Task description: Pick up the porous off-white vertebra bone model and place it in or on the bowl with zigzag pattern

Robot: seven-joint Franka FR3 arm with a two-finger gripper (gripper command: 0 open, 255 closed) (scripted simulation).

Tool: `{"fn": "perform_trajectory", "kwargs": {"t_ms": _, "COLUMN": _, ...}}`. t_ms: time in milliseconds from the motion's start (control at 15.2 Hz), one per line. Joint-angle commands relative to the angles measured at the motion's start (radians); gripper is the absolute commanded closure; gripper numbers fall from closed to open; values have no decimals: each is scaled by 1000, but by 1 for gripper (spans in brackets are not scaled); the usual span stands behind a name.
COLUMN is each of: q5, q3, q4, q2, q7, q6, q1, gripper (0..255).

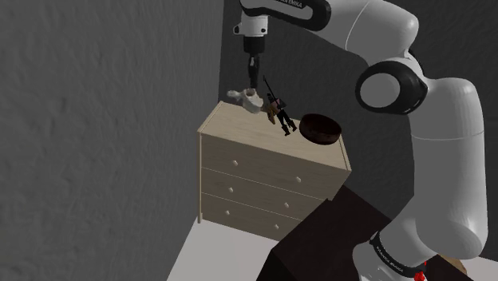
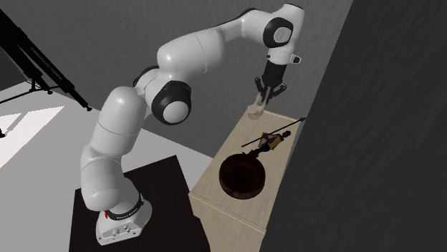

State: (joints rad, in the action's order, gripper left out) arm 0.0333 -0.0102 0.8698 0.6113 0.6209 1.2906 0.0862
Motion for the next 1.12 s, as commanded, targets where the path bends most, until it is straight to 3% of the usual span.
{"fn": "perform_trajectory", "kwargs": {"t_ms": 0, "q5": 0, "q3": 0, "q4": -72, "q2": 25, "q7": 2, "q6": -48, "q1": 0, "gripper": 255}}
{"fn": "perform_trajectory", "kwargs": {"t_ms": 66, "q5": 0, "q3": 1, "q4": -90, "q2": 32, "q7": 3, "q6": -58, "q1": 0, "gripper": 255}}
{"fn": "perform_trajectory", "kwargs": {"t_ms": 264, "q5": 2, "q3": 8, "q4": 231, "q2": -167, "q7": 37, "q6": 64, "q1": -32, "gripper": 255}}
{"fn": "perform_trajectory", "kwargs": {"t_ms": 528, "q5": 7, "q3": 26, "q4": 487, "q2": -341, "q7": 89, "q6": 148, "q1": -70, "gripper": 255}}
{"fn": "perform_trajectory", "kwargs": {"t_ms": 594, "q5": 5, "q3": 22, "q4": 417, "q2": -298, "q7": 77, "q6": 123, "q1": -62, "gripper": 255}}
{"fn": "perform_trajectory", "kwargs": {"t_ms": 660, "q5": 5, "q3": 22, "q4": 417, "q2": -298, "q7": 77, "q6": 123, "q1": -61, "gripper": 0}}
{"fn": "perform_trajectory", "kwargs": {"t_ms": 1056, "q5": -8, "q3": 28, "q4": 633, "q2": -316, "q7": -196, "q6": 407, "q1": -17, "gripper": 0}}
